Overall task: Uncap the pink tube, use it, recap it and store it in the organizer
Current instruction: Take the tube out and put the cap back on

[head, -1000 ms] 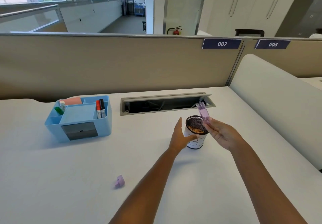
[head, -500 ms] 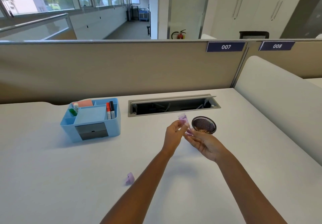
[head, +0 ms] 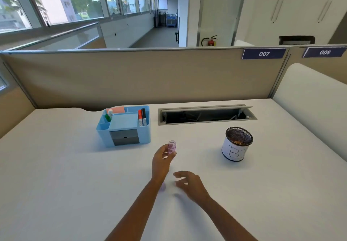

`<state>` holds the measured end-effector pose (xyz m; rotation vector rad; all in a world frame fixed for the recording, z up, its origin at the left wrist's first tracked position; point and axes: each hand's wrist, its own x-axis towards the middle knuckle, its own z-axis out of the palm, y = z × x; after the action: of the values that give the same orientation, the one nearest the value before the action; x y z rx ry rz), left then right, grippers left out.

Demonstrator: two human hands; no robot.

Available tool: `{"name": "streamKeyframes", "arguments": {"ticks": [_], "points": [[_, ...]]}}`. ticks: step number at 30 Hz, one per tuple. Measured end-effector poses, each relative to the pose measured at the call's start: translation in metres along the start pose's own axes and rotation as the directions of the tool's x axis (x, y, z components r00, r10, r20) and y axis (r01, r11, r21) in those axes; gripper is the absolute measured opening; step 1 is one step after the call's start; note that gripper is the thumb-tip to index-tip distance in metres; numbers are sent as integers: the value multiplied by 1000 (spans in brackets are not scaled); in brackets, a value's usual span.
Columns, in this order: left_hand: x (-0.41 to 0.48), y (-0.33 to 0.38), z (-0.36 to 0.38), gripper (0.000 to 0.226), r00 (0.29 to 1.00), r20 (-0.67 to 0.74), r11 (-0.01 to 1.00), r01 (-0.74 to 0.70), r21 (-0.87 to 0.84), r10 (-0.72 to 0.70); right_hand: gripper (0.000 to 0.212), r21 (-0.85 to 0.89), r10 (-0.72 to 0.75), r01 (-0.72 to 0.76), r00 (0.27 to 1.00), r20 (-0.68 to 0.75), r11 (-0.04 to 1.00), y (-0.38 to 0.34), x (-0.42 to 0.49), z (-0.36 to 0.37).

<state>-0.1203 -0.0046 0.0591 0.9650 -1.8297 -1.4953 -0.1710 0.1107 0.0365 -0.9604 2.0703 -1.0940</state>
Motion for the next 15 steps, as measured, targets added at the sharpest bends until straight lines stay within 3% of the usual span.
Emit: {"name": "streamKeyframes", "arguments": {"ticks": [4, 10, 13, 15], "points": [[-8, -15, -26, 36, 996, -72, 999, 52, 6, -51, 45, -232, -83, 109, 989, 119, 967, -5, 3, 27], [-18, -30, -50, 40, 981, -157, 992, 120, 50, -110, 37, -471, -154, 194, 980, 122, 860, -14, 6, 41], [-23, -32, -54, 39, 982, -144, 990, 129, 55, -120, 31, -456, -178, 200, 980, 90, 867, -12, 7, 44], [-27, -33, -56, 37, 985, -130, 990, 120, 69, -110, 28, -339, -159, 157, 987, 22, 928, -11, 7, 41]]}}
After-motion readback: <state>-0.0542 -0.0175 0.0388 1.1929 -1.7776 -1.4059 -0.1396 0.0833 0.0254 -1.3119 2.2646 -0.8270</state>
